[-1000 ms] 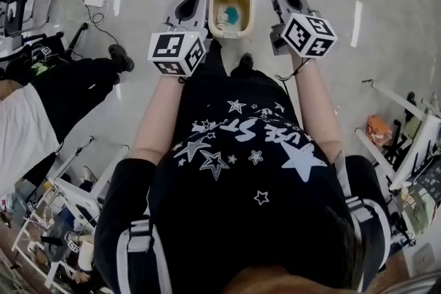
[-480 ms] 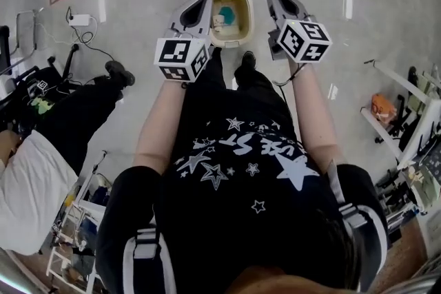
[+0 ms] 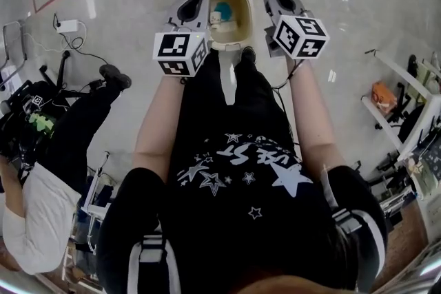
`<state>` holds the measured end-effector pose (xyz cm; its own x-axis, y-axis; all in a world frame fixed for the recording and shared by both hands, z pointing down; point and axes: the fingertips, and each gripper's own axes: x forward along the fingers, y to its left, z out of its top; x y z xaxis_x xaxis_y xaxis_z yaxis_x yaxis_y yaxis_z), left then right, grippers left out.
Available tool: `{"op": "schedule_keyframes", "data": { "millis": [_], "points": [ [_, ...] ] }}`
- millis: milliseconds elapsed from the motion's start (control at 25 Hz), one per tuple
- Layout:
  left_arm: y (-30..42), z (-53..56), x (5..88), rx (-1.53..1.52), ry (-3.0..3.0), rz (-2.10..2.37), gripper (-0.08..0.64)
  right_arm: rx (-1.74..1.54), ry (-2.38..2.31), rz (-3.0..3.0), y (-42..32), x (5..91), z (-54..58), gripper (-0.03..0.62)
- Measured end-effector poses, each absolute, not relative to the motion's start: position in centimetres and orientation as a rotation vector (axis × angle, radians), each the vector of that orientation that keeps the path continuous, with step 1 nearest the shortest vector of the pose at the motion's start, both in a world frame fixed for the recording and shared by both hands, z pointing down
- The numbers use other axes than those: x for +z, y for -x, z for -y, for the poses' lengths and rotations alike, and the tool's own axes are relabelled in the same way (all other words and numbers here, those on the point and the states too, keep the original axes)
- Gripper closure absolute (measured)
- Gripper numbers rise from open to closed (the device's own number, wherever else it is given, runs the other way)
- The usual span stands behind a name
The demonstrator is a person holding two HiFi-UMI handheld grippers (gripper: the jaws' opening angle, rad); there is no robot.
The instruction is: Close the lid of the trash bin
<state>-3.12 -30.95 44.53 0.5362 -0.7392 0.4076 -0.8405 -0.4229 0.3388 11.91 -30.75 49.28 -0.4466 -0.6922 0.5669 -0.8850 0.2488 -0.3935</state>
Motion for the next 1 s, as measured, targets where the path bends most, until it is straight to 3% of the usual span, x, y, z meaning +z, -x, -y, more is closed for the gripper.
{"op": "schedule_keyframes", "data": {
  "millis": [1000],
  "points": [
    [4.1, 34.4, 56.0, 0.422, -2.172, 1.215, 0.549, 1.082, -1.371, 2.134, -9.1, 58.1, 33.5, 0.586]
  ]
}}
